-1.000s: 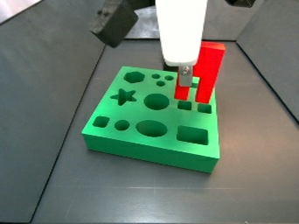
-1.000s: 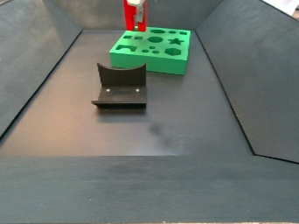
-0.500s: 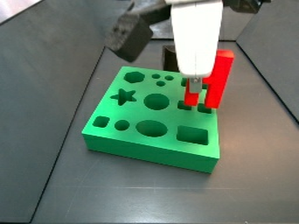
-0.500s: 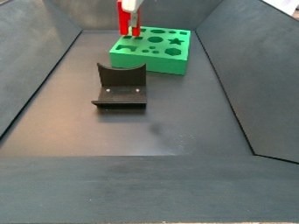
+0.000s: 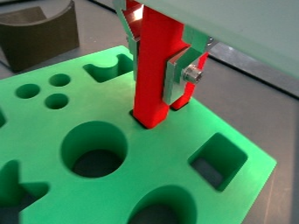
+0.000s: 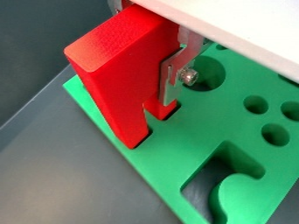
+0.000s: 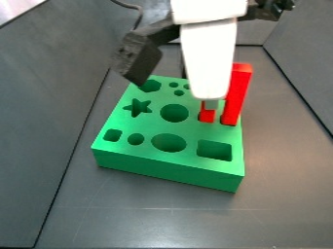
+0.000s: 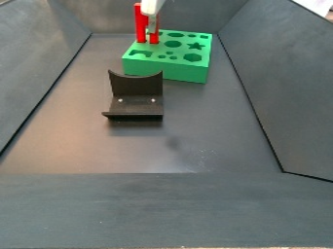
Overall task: Pick up the double-square object. Move up. Place the double-square object on the fixture. Regrasp the double-square object. Move to above the board. Insert the double-square object.
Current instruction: Insert the double-square object.
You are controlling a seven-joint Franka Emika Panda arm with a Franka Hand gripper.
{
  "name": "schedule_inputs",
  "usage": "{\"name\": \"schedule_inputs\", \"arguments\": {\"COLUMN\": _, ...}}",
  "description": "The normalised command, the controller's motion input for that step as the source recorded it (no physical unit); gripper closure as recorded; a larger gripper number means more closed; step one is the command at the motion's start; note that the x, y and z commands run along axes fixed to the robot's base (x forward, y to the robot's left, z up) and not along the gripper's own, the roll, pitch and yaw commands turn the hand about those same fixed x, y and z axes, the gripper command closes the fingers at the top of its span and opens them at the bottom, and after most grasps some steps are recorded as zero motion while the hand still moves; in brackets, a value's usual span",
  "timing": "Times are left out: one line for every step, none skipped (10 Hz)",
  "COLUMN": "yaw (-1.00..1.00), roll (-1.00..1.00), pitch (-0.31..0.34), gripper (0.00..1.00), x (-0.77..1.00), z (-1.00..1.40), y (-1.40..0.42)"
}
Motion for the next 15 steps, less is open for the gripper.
{"name": "schedule_inputs", "arguments": {"yaw": -0.1, "roll": 0.07, "pitch": -0.176, "gripper": 1.0, "x": -0.32, "z": -0.86, "y": 0.09}}
{"name": "schedule_inputs", "arguments": {"yaw": -0.13, "roll": 0.06, "pitch": -0.161, "gripper": 1.0, "x": -0.21, "z": -0.85, "y": 0.04}}
{"name": "schedule_inputs", "arguments": {"yaw": -0.09, "roll": 0.1, "pitch": -0.124, "gripper": 1.0, "x": 0.0, "z": -0.96, "y": 0.0}}
{"name": "schedule_inputs", "arguments": {"yaw": -0.06, "roll": 0.08, "pitch": -0.111, "gripper": 1.0, "x": 0.19, "z": -0.98, "y": -0.01}}
{"name": "schedule_inputs", "arguments": {"yaw": -0.05, "roll": 0.06, "pitch": -0.084, "gripper": 1.0, "x": 0.35, "z": -1.0, "y": -0.02}}
{"name": "schedule_inputs", "arguments": {"yaw": -0.05, "roll": 0.06, "pitch": -0.051, "gripper": 1.0, "x": 0.53, "z": -0.99, "y": -0.07}}
{"name": "schedule_inputs", "arguments": {"yaw": -0.04, "roll": 0.07, "pitch": -0.036, "gripper": 1.0, "x": 0.52, "z": -0.94, "y": -0.07}}
{"name": "schedule_inputs", "arguments": {"yaw": 0.0, "roll": 0.13, "pitch": -0.016, "gripper": 1.0, "x": 0.26, "z": -0.92, "y": -0.08}}
{"name": "schedule_inputs", "arguments": {"yaw": 0.02, "roll": 0.15, "pitch": -0.021, "gripper": 1.0, "x": 0.12, "z": -0.9, "y": -0.08}}
{"name": "schedule_inputs", "arguments": {"yaw": 0.08, "roll": 0.17, "pitch": -0.041, "gripper": 1.0, "x": 0.1, "z": -0.93, "y": -0.07}}
{"name": "schedule_inputs", "arguments": {"yaw": 0.18, "roll": 0.21, "pitch": -0.004, "gripper": 1.0, "x": 0.19, "z": -0.84, "y": -0.04}}
{"name": "schedule_inputs", "arguments": {"yaw": 0.22, "roll": 0.27, "pitch": 0.0, "gripper": 1.0, "x": 0.19, "z": -0.74, "y": 0.0}}
{"name": "schedule_inputs", "arguments": {"yaw": 0.19, "roll": 0.29, "pitch": 0.0, "gripper": 1.0, "x": 0.21, "z": -0.71, "y": 0.0}}
{"name": "schedule_inputs", "arguments": {"yaw": 0.18, "roll": 0.29, "pitch": 0.0, "gripper": 1.0, "x": 0.23, "z": -0.71, "y": 0.0}}
{"name": "schedule_inputs", "arguments": {"yaw": 0.13, "roll": 0.28, "pitch": 0.0, "gripper": 1.0, "x": 0.23, "z": -0.72, "y": 0.0}}
